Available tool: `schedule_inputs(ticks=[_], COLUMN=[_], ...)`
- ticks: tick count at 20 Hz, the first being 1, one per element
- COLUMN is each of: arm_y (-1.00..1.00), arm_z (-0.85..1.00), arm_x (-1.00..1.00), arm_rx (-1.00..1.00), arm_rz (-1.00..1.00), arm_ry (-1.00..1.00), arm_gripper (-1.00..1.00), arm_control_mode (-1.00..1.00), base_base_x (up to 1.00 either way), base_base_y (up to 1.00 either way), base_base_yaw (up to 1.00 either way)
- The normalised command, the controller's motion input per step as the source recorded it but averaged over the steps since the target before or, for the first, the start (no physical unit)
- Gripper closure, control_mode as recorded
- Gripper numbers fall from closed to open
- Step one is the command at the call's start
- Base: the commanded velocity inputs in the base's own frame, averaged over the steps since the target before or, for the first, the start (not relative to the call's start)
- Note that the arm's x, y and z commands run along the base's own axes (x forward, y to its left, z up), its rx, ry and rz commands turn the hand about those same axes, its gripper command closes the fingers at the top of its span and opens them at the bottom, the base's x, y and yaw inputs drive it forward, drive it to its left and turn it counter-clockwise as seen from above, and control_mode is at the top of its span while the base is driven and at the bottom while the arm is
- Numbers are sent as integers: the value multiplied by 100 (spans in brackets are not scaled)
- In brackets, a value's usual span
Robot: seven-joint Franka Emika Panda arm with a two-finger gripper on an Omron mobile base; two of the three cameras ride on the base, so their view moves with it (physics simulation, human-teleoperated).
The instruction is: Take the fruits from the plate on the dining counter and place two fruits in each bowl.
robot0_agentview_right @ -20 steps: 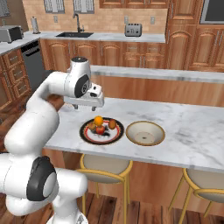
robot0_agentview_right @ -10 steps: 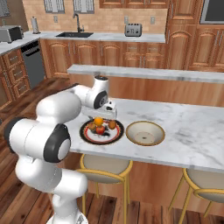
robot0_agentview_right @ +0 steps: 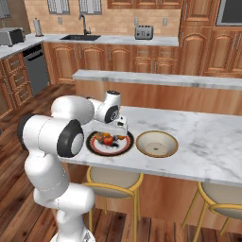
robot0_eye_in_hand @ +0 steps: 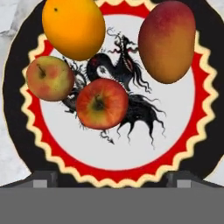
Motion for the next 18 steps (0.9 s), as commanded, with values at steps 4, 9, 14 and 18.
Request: schedule_inputs(ticks=[4,9,14,18], arm_y=[6,1,0,0], arm_z=[-42,-32,-25,-22], arm_x=[10,2,0,0], arm_rx=[0,0,0,0], arm_rz=[0,0,0,0], arm_ry=[0,0,0,0], arm_gripper=[-100,-100,-100,-100], arm_control_mode=[-100,-100,-100,-100], base_base_x=[0,0,0,0], base_base_y=[0,0,0,0], base_base_yaw=[0,0,0,0])
